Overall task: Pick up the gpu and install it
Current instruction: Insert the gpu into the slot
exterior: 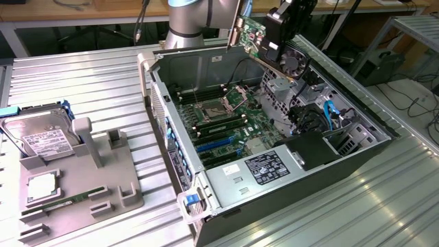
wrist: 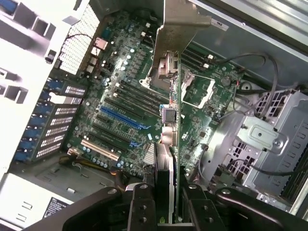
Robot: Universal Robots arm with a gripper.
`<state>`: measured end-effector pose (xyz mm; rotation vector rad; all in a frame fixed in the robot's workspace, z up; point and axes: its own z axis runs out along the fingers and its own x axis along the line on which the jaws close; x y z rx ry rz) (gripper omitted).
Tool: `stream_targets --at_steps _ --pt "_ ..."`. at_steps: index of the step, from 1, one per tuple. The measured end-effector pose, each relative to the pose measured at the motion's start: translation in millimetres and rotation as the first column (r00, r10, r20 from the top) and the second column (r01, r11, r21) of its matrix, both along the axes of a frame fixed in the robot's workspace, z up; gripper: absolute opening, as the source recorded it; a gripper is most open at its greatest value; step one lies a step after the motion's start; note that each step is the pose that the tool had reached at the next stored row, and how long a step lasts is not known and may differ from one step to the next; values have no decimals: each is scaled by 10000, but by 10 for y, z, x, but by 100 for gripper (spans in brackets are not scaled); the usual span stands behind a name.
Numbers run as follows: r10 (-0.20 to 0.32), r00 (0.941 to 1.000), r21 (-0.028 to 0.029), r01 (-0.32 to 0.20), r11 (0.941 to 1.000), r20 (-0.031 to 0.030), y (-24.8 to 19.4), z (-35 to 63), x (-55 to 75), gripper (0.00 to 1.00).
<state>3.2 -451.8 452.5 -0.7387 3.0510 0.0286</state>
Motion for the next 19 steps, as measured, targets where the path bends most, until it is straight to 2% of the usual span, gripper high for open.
stream_targets --at_steps 5,9,14,19 --pt "726 9974 0 -726 9974 0 0 0 -2 27" --pt "1318 9913 0 -1318 9913 0 0 0 -6 27" --pt "1967 9805 0 -1967 9805 0 0 0 -10 27" --pt "2659 9640 1 -2659 9640 1 0 0 -13 27"
